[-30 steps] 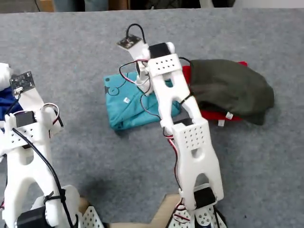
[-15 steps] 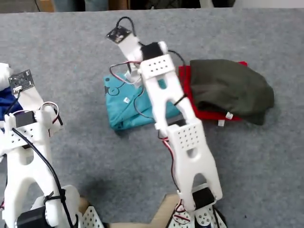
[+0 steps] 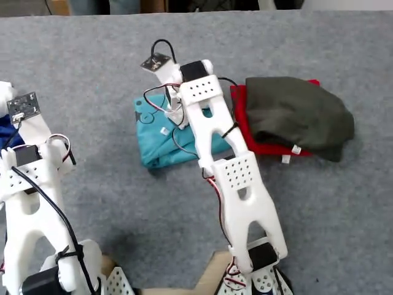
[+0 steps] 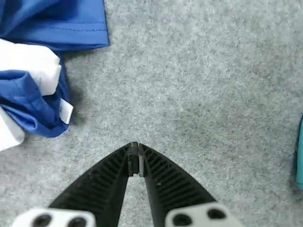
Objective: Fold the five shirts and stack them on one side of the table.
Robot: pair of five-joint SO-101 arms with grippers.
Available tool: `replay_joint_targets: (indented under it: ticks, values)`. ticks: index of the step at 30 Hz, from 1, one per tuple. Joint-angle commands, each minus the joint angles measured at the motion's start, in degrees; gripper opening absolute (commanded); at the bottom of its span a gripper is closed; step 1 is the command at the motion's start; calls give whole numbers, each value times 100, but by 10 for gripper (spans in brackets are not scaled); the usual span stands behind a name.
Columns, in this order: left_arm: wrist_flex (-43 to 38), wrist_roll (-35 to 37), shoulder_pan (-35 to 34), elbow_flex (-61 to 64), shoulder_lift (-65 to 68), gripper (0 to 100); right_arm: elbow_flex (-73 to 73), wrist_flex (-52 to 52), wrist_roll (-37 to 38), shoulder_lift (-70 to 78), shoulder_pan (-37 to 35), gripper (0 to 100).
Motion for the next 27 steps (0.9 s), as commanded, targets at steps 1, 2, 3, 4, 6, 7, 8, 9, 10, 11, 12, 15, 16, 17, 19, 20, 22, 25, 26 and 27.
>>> replay_joint_targets:
  ticks: [1,2,3,4,6,7,8,9,10,11,12,15,16,17,19,20,22,25,26,27]
  values:
    - [-18,-44,-40,-198,-149,30,171,132,-18,-92,35,15]
    - [-97,-44,-48,-189,-158,30,303,132,-18,-119,35,15]
    - [-158,-44,-57,-163,-176,30,453,141,-18,-215,53,15]
    - [-167,-44,-57,-163,-176,30,637,141,-18,-338,79,15]
    - [-176,-44,-57,-171,-176,30,1112,141,-18,-655,149,15]
    - [-176,-44,-57,-171,-176,30,1376,141,-18,-848,202,15]
    - [-176,-44,-57,-171,-176,30,1622,141,-18,-1042,246,15]
    - [-185,-44,-57,-171,-176,30,1886,132,-18,-1244,352,15]
    - [-185,-44,-48,-163,-176,30,2132,132,-18,-1437,475,15]
    - [-185,-44,-48,-163,-176,30,2378,132,-18,-1648,589,15]
    - [-185,-44,-48,-163,-167,30,2642,132,-18,-1868,721,15]
    - [-193,-44,-48,-189,-132,30,3635,132,-18,-2571,914,15]
    - [-202,-44,-48,-198,-132,30,4057,132,-18,-2870,914,15]
    - [-202,-44,-48,-198,-132,30,4426,132,-18,-3169,905,15]
    - [-202,-44,-48,-198,-149,30,5103,132,-18,-3741,888,15]
    - [-202,-44,-48,-198,-149,30,5367,105,-9,-3987,888,15]
    - [-202,-44,-31,-198,-141,30,5613,-141,0,-4338,897,15]
    - [-202,-44,4,-198,-123,30,5253,-1064,-9,-4505,765,15]
    - [-211,-44,4,-198,-123,30,5042,-1398,-26,-4488,642,15]
    - [-237,-44,4,-198,-123,30,4848,-1758,-44,-4435,492,15]
